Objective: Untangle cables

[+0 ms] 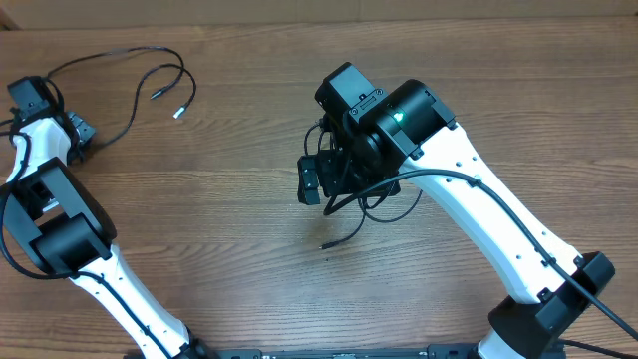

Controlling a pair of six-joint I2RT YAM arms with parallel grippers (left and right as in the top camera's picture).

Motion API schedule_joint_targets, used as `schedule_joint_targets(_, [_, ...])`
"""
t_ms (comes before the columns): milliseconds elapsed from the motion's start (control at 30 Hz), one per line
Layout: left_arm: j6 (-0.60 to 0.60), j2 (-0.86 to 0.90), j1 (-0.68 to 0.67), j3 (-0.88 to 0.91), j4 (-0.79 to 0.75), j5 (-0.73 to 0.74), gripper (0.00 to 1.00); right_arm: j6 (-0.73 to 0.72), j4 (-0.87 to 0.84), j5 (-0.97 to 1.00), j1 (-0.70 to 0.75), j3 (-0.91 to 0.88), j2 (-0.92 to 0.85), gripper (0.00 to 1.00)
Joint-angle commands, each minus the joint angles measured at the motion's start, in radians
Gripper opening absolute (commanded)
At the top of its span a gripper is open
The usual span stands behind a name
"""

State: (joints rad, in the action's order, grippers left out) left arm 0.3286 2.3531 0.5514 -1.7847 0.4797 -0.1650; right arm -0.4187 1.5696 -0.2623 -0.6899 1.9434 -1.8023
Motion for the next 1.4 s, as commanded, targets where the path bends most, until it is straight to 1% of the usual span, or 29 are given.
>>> schedule_joint_targets(0, [-0.098, 0.015, 0.0, -0.033, -0.014, -0.011, 0.04, -0.008, -0.001, -0.001, -0.005, -0.002, 0.012, 1.0])
schedule_joint_targets(100, [-0.105, 0.012, -0.008, -0.082, -0.034, -0.11, 0.04, -0.008, 0.008, -0.001, -0.005, -0.002, 0.012, 1.0])
schedule_joint_targets(200, [-0.104, 0.012, -0.008, -0.137, -0.041, -0.109, 0.04, -0.008, 0.01, -0.001, -0.005, -0.002, 0.012, 1.0])
schedule_joint_targets(400, [-0.101, 0.012, -0.007, -0.373, -0.003, -0.104, 0.04, -0.008, 0.01, -0.001, -0.005, -0.002, 0.012, 1.0])
schedule_joint_targets(433, [-0.095, 0.012, -0.008, -0.396, 0.002, -0.104, 0.08, -0.008, 0.01, -0.001, -0.005, -0.002, 0.012, 1.0])
schedule_joint_targets(467, [-0.086, 0.012, -0.008, -0.418, 0.006, -0.103, 0.32, -0.008, 0.009, -0.001, -0.005, -0.002, 0.012, 1.0])
schedule_joint_targets(500, [-0.076, 0.012, -0.008, -0.431, 0.013, -0.095, 0.69, -0.008, 0.008, -0.001, -0.005, -0.002, 0.012, 1.0])
schedule_joint_targets(533, [-0.074, 0.012, -0.008, -0.439, 0.017, -0.069, 0.9, -0.008, 0.007, -0.001, -0.005, -0.002, 0.012, 1.0])
schedule_joint_targets(567, [-0.074, 0.012, -0.008, -0.439, 0.019, -0.042, 1.0, -0.008, 0.006, -0.001, -0.005, -0.002, 0.012, 1.0])
schedule_joint_targets(700, [-0.06, 0.013, -0.008, -0.434, 0.082, 0.035, 1.0, -0.008, 0.008, -0.001, -0.005, -0.002, 0.012, 1.0])
schedule_joint_targets(833, [-0.058, 0.012, -0.009, -0.434, 0.2, 0.179, 0.99, -0.008, 0.009, 0.017, -0.005, -0.002, 0.012, 1.0])
schedule_joint_targets(900, [-0.057, 0.014, -0.009, -0.429, 0.253, 0.195, 1.0, -0.008, 0.01, 0.037, -0.005, -0.002, 0.012, 1.0])
schedule_joint_targets(967, [-0.057, 0.014, -0.01, -0.402, 0.272, 0.188, 0.83, -0.008, 0.01, 0.038, -0.005, -0.002, 0.012, 1.0])
schedule_joint_targets(1000, [-0.057, 0.014, -0.01, -0.386, 0.277, 0.188, 0.8, -0.008, 0.009, 0.038, -0.005, -0.002, 0.012, 1.0])
schedule_joint_targets(1033, [-0.056, 0.014, -0.01, -0.362, 0.28, 0.188, 0.79, -0.008, 0.008, 0.038, -0.005, -0.002, 0.012, 1.0])
schedule_joint_targets(1067, [-0.056, 0.014, -0.01, -0.336, 0.28, 0.187, 0.71, -0.008, 0.006, 0.038, -0.005, -0.002, 0.012, 1.0])
schedule_joint_targets(1100, [-0.056, 0.014, -0.01, -0.317, 0.283, 0.181, 0.55, -0.008, 0.003, 0.038, -0.005, -0.002, 0.012, 1.0])
schedule_joint_targets(1133, [-0.055, 0.014, -0.01, -0.295, 0.289, 0.165, 0.37, -0.008, -0.001, 0.037, -0.005, -0.002, 0.012, 1.0])
schedule_joint_targets(1200, [-0.034, 0.014, -0.01, -0.252, 0.298, 0.124, 0.15, -0.008, -0.006, 0.037, -0.005, -0.002, 0.012, 1.0])
schedule_joint_targets(1233, [-0.025, 0.014, -0.01, -0.238, 0.306, 0.113, 0.06, -0.008, -0.008, 0.037, -0.005, -0.002, 0.012, 1.0])
schedule_joint_targets(1267, [-0.017, 0.014, -0.01, -0.221, 0.312, 0.108, 0.04, -0.008, -0.009, 0.037, -0.005, -0.002, 0.012, 1.0])
schedule_joint_targets(1367, [-0.008, 0.014, -0.01, -0.19, 0.323, 0.114, 0.04, -0.007, -0.013, 0.037, -0.005, -0.002, 0.012, 1.0])
